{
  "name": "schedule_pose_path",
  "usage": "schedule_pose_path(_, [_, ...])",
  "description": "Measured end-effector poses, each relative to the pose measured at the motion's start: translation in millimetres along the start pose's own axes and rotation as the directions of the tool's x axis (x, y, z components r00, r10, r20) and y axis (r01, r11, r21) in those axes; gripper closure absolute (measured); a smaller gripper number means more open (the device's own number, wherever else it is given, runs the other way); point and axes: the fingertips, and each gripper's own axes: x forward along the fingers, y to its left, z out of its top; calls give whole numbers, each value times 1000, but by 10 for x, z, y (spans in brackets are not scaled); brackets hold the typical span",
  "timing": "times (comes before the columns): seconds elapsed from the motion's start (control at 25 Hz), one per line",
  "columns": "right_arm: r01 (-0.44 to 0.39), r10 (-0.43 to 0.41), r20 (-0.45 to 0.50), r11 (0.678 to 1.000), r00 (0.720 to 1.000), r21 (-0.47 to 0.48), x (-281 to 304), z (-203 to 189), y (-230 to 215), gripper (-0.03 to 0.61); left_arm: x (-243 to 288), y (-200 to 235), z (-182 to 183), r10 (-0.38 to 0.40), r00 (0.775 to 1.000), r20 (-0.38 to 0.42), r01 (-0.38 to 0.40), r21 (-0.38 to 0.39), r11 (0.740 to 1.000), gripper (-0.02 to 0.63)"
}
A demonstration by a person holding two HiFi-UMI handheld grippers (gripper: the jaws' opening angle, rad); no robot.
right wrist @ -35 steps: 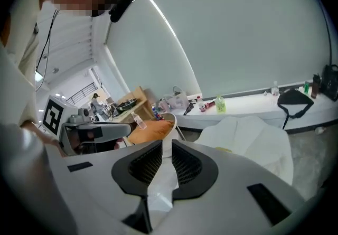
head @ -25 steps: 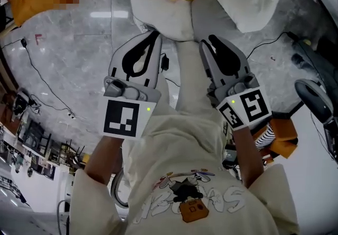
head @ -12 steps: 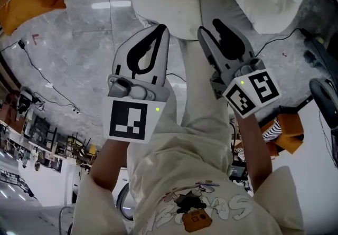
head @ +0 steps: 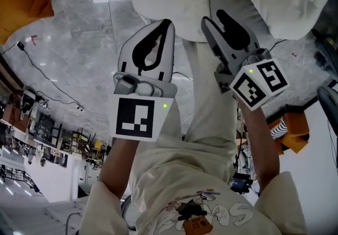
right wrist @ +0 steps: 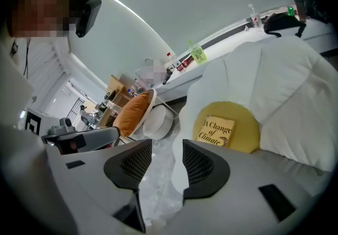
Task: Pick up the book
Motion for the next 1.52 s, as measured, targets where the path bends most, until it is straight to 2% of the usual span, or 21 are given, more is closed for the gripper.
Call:
schedule_pose_path(0.12, [-2, 3, -6, 999, 1000, 47, 108, -132, -164, 396, 118, -21, -230, -31, 998, -58, 30, -24, 999, 607])
schedule_pose_path(0.36, [2, -4, 13, 992, 1000, 130, 342, -373, -434, 388, 327, -9, -638, -51, 993, -106, 44, -71, 997, 607])
schedule_pose_path(0.96, [7, 2, -45, 981, 999, 196, 1143, -994, -1158, 341, 1100, 173, -1135, -40, 992, -119, 38, -17, 999, 607])
schedule_pose_path(1.16, [7, 6, -48, 967, 999, 254, 1352, -1157, -1460, 334, 1325, 216, -1347, -39, 991, -131, 40, 1, 999, 607])
schedule_pose_path(1.28, [7, 8, -66, 974, 998, 226, 1480, -1252, -1599, 334, 1430, 234, -1455, -56, 991, -119, 60, 30, 998, 607])
schedule_pose_path(1.4, [9, 7, -67, 971, 998, 238, 1573, -1312, -1717, 333, 1497, 235, -1518, -44, 987, -154, 47, 14, 999, 607])
schedule_pose_path(1.52, [25, -8, -68, 968, 998, 248, 1657, -1365, -1878, 328, 1590, 252, -1562, -67, 989, -135, 75, 59, 995, 607])
